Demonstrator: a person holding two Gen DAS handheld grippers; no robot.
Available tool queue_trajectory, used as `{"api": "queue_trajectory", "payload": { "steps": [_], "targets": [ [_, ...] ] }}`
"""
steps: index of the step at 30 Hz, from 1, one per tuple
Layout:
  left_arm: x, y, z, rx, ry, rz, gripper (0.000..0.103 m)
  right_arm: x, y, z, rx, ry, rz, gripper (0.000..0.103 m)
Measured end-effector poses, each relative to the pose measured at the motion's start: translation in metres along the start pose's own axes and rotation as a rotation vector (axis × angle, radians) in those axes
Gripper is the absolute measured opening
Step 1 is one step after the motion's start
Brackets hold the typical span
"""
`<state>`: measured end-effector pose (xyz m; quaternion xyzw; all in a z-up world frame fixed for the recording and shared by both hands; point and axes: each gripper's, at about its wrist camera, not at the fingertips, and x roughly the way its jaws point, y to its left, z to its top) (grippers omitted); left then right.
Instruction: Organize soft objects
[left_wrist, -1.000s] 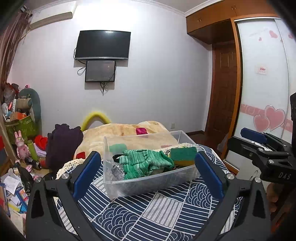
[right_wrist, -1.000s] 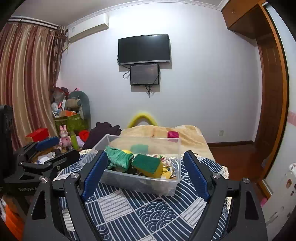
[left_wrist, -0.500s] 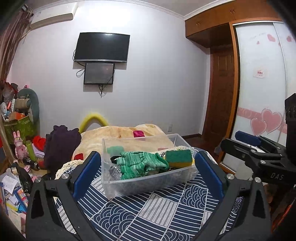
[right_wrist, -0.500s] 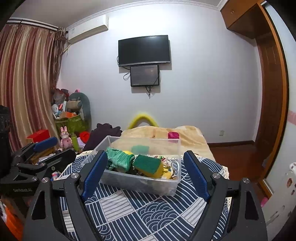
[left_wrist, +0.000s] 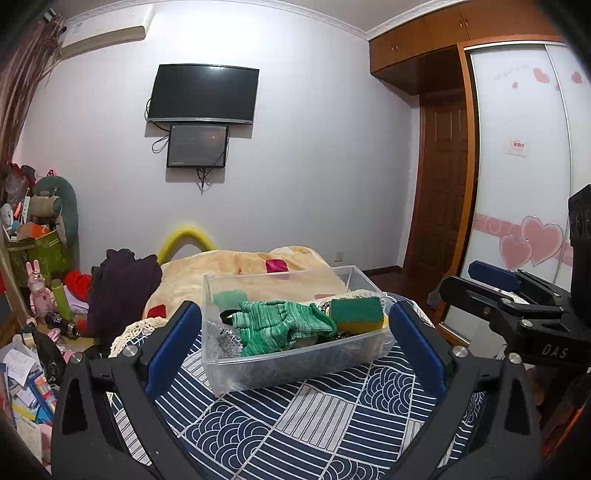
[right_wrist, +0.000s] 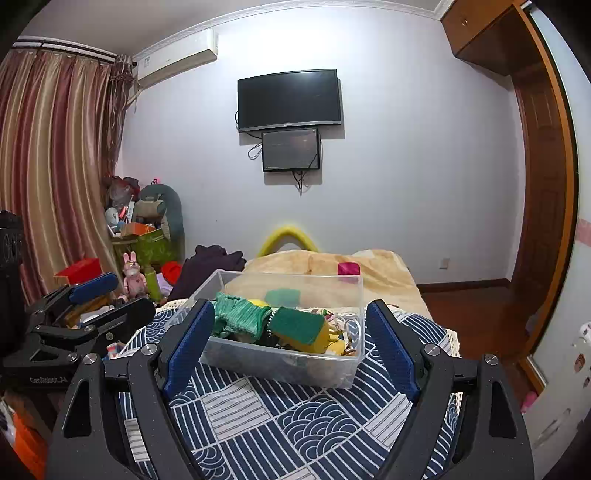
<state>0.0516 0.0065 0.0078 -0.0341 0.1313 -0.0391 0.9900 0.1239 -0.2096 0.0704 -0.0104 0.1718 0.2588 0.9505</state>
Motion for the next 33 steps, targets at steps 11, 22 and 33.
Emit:
{"api": "queue_trajectory", "payload": {
  "steps": [11, 22, 33],
  "targets": [
    [0.0006, -0.0008, -0.0007, 0.0, 0.0, 0.005, 0.103, -0.0017, 0.0022, 0.0002, 0.002, 0.002, 0.004, 0.082],
    [0.0002, -0.0009, -0.0013, -0.001, -0.011, 0.001, 0.103, -0.0026, 0.0043, 0.0004, 0.002, 0.006, 0.004, 0.082],
    [0.0004, -0.0008, -0.0036, -0.008, -0.007, 0.005, 0.103, -0.0027, 0.0051, -0.0001, 0.004, 0.011, 0.004, 0.082]
  ]
}}
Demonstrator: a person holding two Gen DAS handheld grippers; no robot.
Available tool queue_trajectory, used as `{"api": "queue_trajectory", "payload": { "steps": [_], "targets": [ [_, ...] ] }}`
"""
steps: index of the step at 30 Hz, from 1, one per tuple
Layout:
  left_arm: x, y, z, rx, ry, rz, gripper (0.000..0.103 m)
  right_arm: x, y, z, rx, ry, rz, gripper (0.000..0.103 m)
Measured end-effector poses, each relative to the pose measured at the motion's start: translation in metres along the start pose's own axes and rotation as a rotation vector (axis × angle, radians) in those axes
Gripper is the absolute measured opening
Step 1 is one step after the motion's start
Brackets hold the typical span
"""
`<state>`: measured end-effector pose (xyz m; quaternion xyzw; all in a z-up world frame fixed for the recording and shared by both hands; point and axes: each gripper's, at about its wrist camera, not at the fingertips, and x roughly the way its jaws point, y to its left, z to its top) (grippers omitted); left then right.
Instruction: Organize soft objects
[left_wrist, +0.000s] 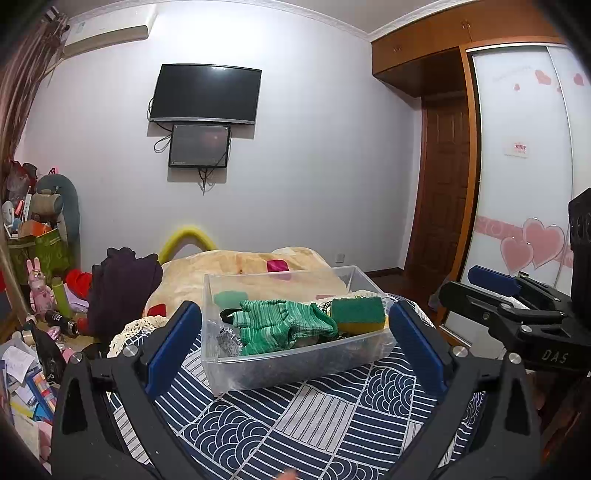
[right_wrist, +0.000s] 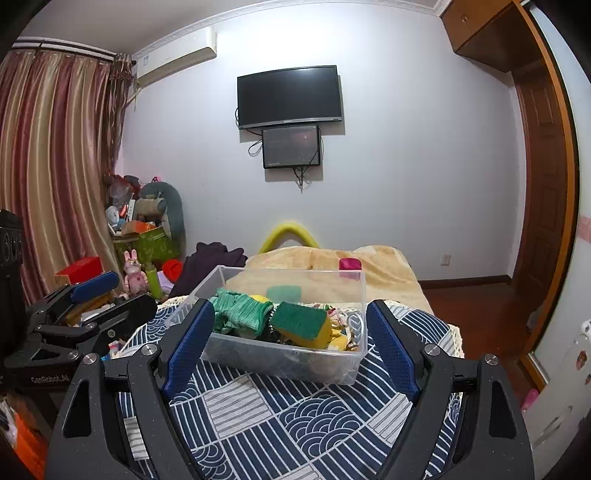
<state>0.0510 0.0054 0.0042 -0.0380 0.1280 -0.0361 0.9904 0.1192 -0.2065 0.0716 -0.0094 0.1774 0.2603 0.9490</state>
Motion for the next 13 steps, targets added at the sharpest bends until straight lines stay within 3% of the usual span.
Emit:
{"api": "queue_trajectory", "payload": {
  "steps": [13],
  "targets": [
    [0.0011, -0.0018, -0.0008, 0.006, 0.016, -0.014, 0.103, 0.0022, -0.0009, -0.0024, 0.006, 0.011, -0.003, 0.082]
  ]
}}
